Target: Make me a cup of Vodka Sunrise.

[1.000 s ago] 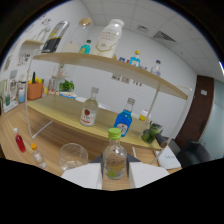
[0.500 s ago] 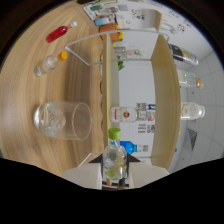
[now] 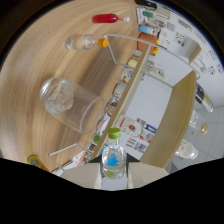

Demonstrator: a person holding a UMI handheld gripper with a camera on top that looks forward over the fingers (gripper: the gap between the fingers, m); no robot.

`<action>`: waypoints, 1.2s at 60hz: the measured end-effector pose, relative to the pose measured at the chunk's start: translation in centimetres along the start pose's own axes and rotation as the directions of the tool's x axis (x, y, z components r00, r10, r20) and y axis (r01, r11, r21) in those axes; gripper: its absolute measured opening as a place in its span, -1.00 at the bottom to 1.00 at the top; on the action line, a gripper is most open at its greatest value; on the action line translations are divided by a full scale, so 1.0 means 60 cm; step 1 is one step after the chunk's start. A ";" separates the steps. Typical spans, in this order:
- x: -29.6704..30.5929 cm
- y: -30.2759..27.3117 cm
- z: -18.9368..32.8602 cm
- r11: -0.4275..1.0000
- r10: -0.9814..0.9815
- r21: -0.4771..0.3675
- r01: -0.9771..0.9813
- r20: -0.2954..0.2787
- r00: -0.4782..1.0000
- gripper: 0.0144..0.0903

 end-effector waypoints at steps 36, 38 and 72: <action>0.001 0.033 -0.049 -0.421 0.894 0.060 -0.905 0.197 -0.403 -0.45; -0.029 0.027 -0.037 -0.462 0.874 0.027 -0.887 0.185 -0.449 -0.45; -0.269 -0.065 0.045 -0.483 0.845 -0.307 -0.820 0.082 -0.528 -0.44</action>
